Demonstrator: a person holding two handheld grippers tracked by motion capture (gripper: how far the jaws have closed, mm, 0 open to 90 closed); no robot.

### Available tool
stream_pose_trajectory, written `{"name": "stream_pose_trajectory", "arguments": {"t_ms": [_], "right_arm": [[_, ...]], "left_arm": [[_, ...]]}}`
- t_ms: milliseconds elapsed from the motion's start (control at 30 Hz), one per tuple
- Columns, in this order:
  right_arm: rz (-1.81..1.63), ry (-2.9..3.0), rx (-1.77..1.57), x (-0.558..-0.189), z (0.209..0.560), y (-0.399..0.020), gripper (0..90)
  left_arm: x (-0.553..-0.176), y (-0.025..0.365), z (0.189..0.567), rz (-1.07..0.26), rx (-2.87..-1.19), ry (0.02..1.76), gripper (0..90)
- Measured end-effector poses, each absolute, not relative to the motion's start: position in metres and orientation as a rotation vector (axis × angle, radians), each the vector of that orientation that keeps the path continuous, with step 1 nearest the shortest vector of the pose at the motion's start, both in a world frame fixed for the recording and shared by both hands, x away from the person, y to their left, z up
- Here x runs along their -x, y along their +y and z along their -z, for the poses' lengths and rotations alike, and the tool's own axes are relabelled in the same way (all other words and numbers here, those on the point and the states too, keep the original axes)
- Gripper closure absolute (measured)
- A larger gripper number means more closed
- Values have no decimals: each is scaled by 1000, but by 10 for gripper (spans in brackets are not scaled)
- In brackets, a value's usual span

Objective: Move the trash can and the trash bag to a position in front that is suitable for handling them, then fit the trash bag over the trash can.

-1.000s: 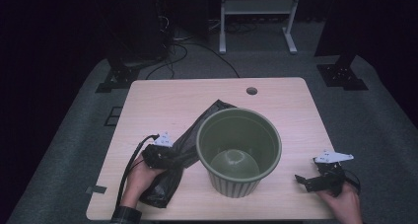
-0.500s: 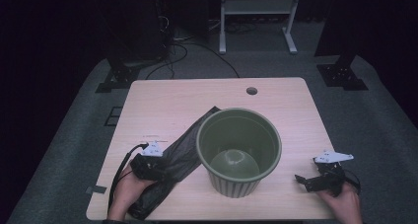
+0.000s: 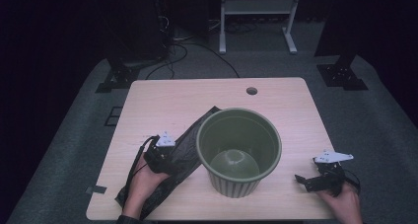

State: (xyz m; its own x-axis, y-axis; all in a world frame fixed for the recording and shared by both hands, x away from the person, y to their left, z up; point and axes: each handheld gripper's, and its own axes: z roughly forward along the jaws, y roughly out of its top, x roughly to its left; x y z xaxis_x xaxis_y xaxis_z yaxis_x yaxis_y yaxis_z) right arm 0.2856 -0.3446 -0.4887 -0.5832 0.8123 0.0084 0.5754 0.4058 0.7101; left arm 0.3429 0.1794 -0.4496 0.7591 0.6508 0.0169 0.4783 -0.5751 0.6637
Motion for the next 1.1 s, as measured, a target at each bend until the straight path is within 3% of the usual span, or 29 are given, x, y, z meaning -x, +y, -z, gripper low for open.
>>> {"name": "stream_pose_trajectory", "arguments": {"t_ms": [267,367,433,467,500,533,600,833,933,1100], "right_arm": [[-976,2329,-1201,-286,489,-345,0],[-976,2329,-1201,-285,489,-345,0],[-976,2329,-1201,-285,489,-345,0],[-976,2329,-1201,-285,489,-345,0],[-976,2329,-1201,-285,489,-345,0],[-976,2329,-1201,-285,489,-345,0],[-976,2329,-1200,-285,489,-345,0],[-976,2328,-1203,-285,489,-344,0],[-977,2327,-1204,-285,489,-344,0],[-977,2326,-1204,-286,489,-344,0]], "left_arm": [[-352,171,466,-364,-2405,869,0],[-351,174,471,-316,-2373,882,6],[-349,178,470,-319,-2357,870,55],[-348,180,469,-321,-2348,859,162],[-347,181,469,-325,-2336,854,162],[-346,182,469,-329,-2329,851,230],[-344,184,467,-323,-2323,838,273],[-340,186,463,-281,-2349,760,774],[-340,188,463,-265,-2346,741,869],[-338,192,461,-231,-2308,708,883]]}}
